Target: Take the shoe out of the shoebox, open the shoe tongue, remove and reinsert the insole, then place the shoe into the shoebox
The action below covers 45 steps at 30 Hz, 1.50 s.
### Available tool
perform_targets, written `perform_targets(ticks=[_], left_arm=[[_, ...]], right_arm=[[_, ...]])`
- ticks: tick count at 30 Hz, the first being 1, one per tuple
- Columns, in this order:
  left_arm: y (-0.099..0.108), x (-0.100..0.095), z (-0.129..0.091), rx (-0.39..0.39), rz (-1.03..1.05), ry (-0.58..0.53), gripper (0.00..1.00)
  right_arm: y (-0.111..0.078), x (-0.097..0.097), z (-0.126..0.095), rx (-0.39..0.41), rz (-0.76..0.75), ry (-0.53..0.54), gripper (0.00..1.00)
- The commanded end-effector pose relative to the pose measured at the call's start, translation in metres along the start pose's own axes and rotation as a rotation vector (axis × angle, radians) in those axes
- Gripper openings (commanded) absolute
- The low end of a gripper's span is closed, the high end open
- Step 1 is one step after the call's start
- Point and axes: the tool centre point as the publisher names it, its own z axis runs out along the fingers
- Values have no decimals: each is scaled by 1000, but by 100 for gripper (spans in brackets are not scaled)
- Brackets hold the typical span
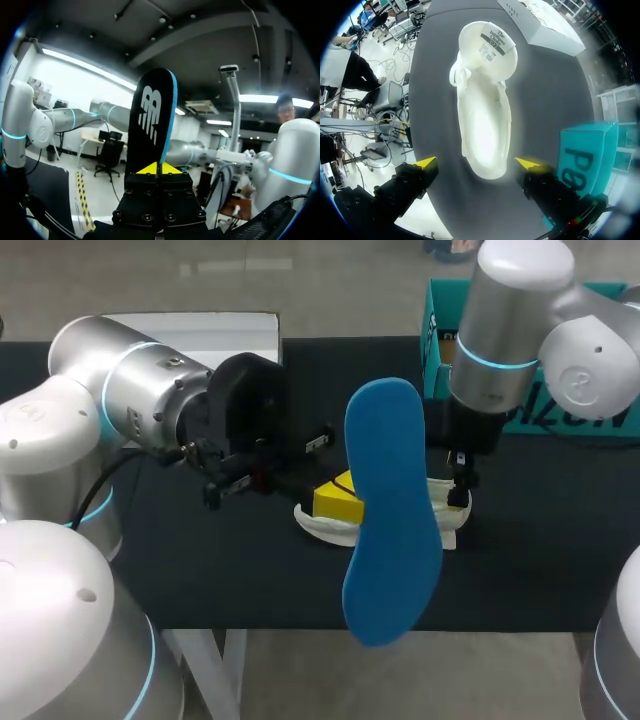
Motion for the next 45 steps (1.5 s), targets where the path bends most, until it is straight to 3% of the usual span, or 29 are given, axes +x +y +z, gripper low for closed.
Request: perform_targets(ticks=[1,15,21,32,45], left_arm=[[0,-2,1,2,0,4,0],[0,-2,1,2,0,4,0],[0,-2,1,2,0,4,0],[0,-2,1,2,0,4,0],[0,-2,1,2,0,4,0]], right_arm=[[0,1,0,1,0,-1,100],[0,1,0,1,0,-1,100],[17,-25,2,0,16,-35,100],[48,-54,26,-1,-33,-52,100],[73,-57,70,4,-103,1,100]])
